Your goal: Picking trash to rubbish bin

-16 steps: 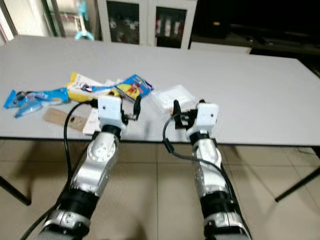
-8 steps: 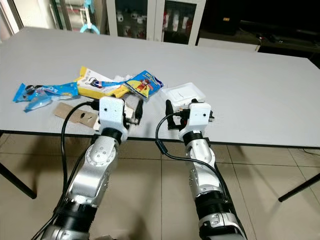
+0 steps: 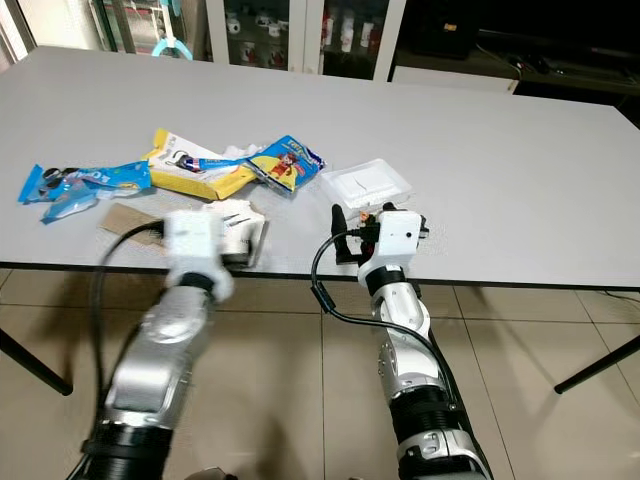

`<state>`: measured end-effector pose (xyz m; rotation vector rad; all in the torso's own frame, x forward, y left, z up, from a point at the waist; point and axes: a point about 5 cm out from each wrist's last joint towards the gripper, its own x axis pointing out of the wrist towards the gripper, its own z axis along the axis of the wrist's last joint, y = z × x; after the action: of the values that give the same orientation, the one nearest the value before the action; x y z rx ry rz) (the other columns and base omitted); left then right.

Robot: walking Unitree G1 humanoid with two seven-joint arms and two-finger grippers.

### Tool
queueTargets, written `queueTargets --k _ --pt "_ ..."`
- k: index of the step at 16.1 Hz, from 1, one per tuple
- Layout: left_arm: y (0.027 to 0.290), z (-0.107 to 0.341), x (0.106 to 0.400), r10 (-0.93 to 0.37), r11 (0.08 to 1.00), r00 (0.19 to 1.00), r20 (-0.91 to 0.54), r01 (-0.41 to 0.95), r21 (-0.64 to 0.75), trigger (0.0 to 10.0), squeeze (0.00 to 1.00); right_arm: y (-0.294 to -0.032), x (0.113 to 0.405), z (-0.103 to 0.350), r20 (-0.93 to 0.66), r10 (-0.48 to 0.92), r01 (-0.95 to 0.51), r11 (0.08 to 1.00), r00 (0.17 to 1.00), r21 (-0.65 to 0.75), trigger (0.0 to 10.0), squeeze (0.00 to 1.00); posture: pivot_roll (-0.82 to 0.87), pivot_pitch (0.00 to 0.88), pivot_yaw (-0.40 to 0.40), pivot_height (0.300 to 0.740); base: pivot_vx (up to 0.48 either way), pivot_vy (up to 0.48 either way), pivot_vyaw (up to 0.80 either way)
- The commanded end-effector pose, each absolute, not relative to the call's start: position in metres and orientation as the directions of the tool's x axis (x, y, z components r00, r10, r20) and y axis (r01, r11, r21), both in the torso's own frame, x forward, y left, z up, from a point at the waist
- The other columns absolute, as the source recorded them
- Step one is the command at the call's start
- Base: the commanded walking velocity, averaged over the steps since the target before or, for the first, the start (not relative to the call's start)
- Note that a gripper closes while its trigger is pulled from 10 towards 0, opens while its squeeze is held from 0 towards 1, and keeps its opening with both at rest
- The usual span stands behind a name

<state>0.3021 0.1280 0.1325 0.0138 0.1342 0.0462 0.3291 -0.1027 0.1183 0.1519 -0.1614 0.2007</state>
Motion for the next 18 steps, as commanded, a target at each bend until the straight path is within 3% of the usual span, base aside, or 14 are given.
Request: queueTargets --k 1,7,13,18 --pt "0.131 0.125 0.299 0.102 0.994 0.973 -0.206 -0.109 -0.022 10.0 0.00 -0.106 0.328 0.117 0.164 0.177 -0.201 0.969 0.970 0.141 10.0 0.00 -0.01 0.064 -0.102 0.740 0.000 0.000 0.00" --pt "0.131 0.126 0.288 0.145 0.984 0.948 -0.284 -0.168 -0.058 10.0 0.00 -0.104 0.326 0.115 0.160 0.188 -0.211 0.967 0.969 0.140 10.0 0.00 -0.01 0.067 -0.102 0.740 0.000 0.000 0.00" --pt "0.126 0.128 0.284 0.118 0.940 0.917 -0.381 -0.227 -0.256 10.0 0.00 -0.101 0.326 0.115 0.156 0.215 -0.238 0.959 0.964 0.152 10.0 0.00 -0.02 0.076 -0.105 0.740 0.000 0.000 0.00" --pt "0.125 0.131 0.285 0.103 0.940 0.917 -0.384 -0.216 -0.264 10.0 0.00 -0.077 0.315 0.116 0.137 0.482 -0.500 0.816 0.866 0.290 10.0 0.00 -0.02 0.086 -0.108 0.740 0.000 0.000 0.00"
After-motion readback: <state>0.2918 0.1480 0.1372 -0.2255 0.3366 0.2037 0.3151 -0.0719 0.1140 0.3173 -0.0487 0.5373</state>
